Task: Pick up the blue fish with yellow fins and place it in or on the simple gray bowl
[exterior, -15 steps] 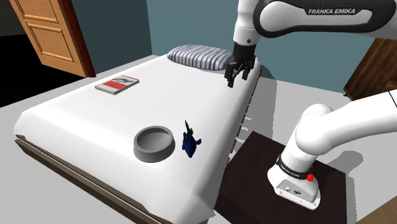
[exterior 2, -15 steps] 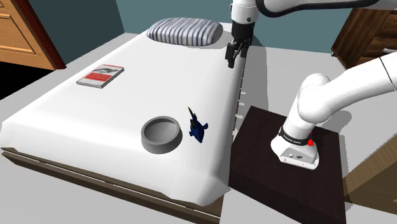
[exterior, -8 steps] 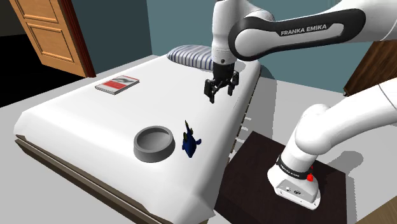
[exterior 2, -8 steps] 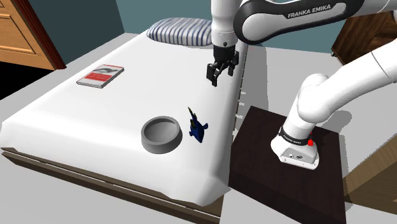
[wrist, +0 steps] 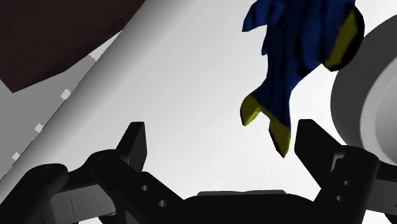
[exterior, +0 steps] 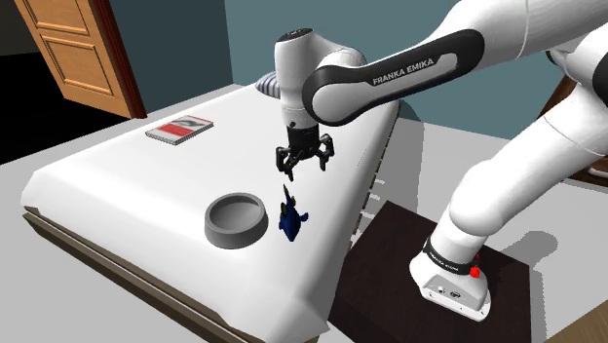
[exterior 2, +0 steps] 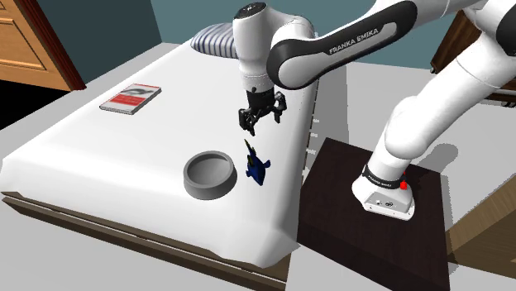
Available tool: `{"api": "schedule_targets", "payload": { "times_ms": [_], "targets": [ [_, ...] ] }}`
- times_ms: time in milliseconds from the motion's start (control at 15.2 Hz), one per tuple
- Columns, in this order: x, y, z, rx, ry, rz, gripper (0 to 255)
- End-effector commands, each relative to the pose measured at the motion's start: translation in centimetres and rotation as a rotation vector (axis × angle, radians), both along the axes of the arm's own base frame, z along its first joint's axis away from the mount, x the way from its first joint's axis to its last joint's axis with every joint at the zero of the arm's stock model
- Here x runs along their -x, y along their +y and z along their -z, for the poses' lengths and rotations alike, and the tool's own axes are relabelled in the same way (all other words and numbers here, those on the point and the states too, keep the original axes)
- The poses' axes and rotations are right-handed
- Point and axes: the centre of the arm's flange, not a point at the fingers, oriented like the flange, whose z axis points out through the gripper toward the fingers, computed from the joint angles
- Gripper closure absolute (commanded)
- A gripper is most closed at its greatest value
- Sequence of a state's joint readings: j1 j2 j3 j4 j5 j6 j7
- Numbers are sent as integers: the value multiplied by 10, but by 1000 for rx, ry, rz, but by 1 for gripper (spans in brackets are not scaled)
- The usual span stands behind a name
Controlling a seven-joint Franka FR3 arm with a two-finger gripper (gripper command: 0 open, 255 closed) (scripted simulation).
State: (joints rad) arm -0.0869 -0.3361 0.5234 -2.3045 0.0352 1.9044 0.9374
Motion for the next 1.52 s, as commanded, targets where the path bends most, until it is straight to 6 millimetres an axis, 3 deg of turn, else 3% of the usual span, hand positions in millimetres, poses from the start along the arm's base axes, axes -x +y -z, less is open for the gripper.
{"api": "schedule_targets", "payload": {
  "times_ms": [0, 264, 726, 1254, 1320, 1452],
  "targets": [
    [-12, 19, 16, 5, 3, 51, 0],
    [-40, 49, 45, 18, 10, 136, 0],
    [-37, 42, 82, 18, 10, 136, 0],
    [-37, 42, 85, 18, 10, 136, 0],
    [-37, 42, 85, 18, 10, 136, 255],
    [-37, 42, 85, 18, 10, 136, 255]
  ]
}}
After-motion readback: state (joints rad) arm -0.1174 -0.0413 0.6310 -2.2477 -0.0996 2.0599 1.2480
